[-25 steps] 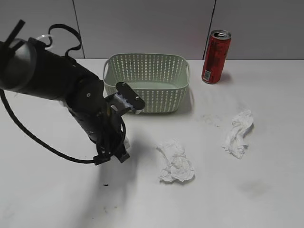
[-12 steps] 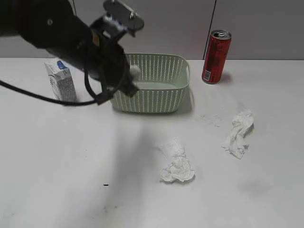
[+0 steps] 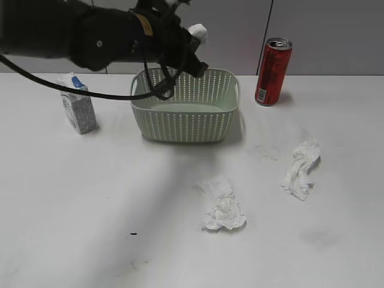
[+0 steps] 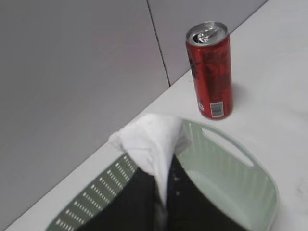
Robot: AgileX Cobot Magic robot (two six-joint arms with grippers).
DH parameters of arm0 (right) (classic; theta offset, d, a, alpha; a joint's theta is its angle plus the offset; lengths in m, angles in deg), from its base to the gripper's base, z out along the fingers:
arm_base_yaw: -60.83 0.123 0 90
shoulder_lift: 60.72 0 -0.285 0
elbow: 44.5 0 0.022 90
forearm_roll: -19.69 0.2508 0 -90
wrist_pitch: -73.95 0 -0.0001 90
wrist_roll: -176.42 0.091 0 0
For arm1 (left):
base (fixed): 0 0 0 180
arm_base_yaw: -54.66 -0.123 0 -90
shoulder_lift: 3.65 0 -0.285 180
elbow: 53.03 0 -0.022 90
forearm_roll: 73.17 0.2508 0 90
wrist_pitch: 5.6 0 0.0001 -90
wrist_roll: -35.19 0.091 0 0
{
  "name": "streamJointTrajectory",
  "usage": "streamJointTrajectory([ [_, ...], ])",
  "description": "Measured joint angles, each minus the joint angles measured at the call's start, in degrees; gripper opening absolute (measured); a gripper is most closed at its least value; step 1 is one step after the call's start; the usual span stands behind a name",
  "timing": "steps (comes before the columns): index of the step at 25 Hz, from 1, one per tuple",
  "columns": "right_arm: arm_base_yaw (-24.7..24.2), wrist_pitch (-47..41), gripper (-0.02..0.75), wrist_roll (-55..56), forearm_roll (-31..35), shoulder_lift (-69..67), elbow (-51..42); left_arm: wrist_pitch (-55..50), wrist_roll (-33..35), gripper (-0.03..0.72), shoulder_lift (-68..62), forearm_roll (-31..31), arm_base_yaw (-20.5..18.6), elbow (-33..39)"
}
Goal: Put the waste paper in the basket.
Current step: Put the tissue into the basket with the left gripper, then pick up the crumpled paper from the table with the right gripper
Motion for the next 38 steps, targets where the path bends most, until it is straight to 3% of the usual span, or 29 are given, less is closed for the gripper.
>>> streamJointTrajectory([
  [6, 0.0, 0.0, 0.585, 0.0, 0.0, 0.0, 0.0, 7.5, 0.0, -0.001, -6.9, -0.8, -0.4, 0.0],
  [8, 0.0, 0.0, 0.585, 0.0, 0.0, 0.0, 0.0, 7.1, 0.0, 0.053, -8.4, -0.8, -0.6, 0.0],
  [10, 0.0, 0.0, 0.585, 0.0, 0.0, 0.0, 0.0, 6.0, 0.0, 0.173, -9.7, -0.9, -0.8, 0.0],
  [14, 0.0, 0.0, 0.585, 0.0, 0.0, 0.0, 0.0, 2.8, 0.0, 0.547, -10.6, -2.7, -1.9, 0.0],
  [16, 0.0, 0.0, 0.585, 0.0, 0.0, 0.0, 0.0, 0.2, 0.0, 0.633, -10.6, -3.2, -2.6, -0.4],
  [21, 0.0, 0.0, 0.585, 0.0, 0.0, 0.0, 0.0, -12.8, 0.0, 0.634, -8.3, -3.6, -3.3, -4.5],
  [29, 0.0, 0.0, 0.585, 0.0, 0.0, 0.0, 0.0, -44.7, -0.4, 0.606, 0.7, -3.8, -4.6, -15.5],
  [32, 0.0, 0.0, 0.585, 0.0, 0.0, 0.0, 0.0, -54.4, -1.7, 0.597, 4.4, -3.8, -7.8, -17.7],
  [38, 0.0, 0.0, 0.585, 0.0, 0.0, 0.0, 0.0, -71.2, -3.2, 0.592, 10.1, -3.7, -17.7, -18.2],
])
